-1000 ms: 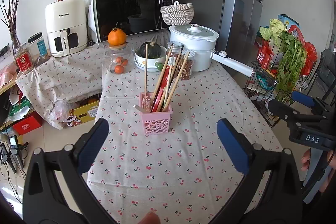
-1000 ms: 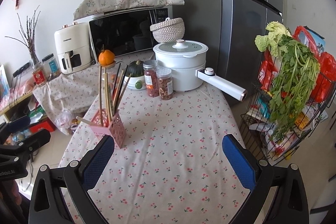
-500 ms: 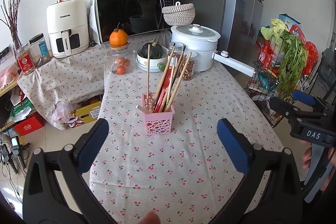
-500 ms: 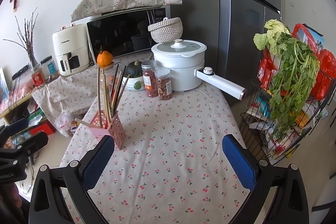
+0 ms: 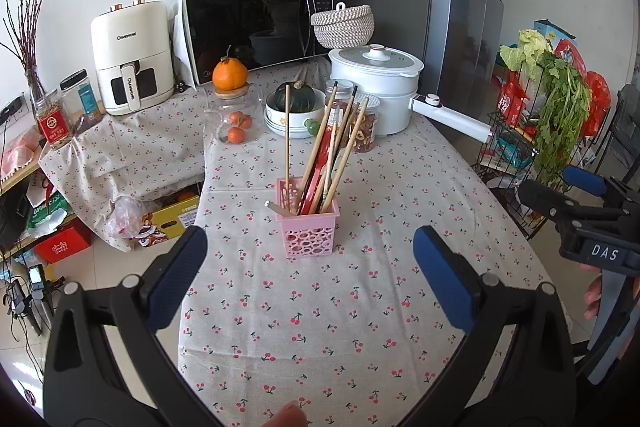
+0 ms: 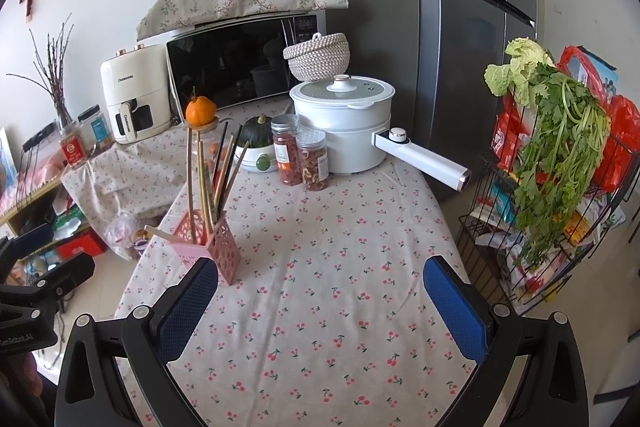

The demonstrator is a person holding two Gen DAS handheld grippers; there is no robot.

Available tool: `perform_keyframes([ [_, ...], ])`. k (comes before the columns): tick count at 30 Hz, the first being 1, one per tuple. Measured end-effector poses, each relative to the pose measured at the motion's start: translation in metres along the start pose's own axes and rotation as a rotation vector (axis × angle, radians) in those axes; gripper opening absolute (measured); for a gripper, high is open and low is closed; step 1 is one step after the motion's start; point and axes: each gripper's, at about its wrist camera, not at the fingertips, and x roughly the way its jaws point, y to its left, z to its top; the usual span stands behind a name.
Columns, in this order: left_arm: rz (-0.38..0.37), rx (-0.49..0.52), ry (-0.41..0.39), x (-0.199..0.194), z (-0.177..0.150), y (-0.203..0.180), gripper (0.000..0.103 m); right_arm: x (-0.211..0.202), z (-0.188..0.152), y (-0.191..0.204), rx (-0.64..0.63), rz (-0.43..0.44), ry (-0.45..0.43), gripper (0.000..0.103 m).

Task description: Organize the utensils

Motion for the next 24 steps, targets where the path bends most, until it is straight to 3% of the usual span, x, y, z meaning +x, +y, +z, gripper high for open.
perform_keyframes([
  [24, 0.004, 0.000, 0.014, 0.0023, -0.0011, 0.0033, 0.102, 0.0017, -0.0005, -0.0004, 0.004, -0.001, 0.009, 0.103],
])
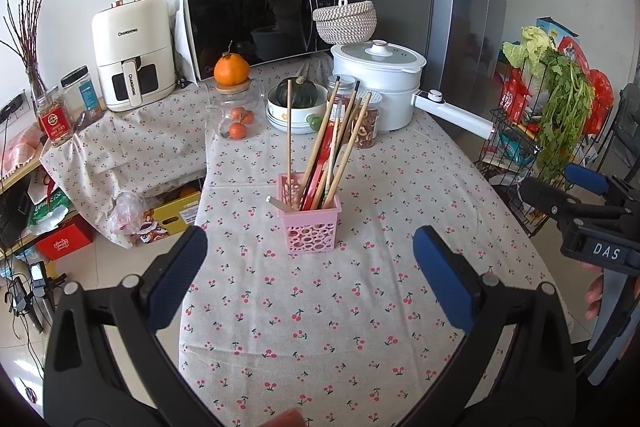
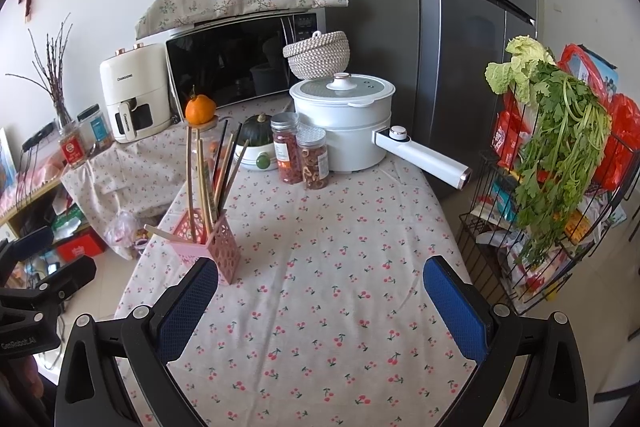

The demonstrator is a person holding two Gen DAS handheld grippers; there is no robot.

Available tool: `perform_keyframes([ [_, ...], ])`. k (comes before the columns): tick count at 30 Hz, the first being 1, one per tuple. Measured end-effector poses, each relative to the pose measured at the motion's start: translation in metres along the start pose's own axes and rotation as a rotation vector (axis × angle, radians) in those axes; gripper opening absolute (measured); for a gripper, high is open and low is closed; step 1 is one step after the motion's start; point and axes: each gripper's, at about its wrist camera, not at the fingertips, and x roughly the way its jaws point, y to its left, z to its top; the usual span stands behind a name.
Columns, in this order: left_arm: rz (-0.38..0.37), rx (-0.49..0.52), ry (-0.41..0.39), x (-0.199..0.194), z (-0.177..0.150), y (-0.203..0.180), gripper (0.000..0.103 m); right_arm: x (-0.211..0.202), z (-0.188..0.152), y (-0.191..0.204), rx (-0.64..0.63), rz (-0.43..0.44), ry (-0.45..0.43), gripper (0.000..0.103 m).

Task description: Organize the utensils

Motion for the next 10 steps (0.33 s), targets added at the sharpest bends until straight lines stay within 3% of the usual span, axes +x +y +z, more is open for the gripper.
perform_keyframes([
  [10, -0.032, -0.008, 0.015, 0.0019, -0.0006, -0.0013, 0.102, 0.0013, 0.0005, 0.0003, 0.002, 0.001, 0.007, 0.103],
])
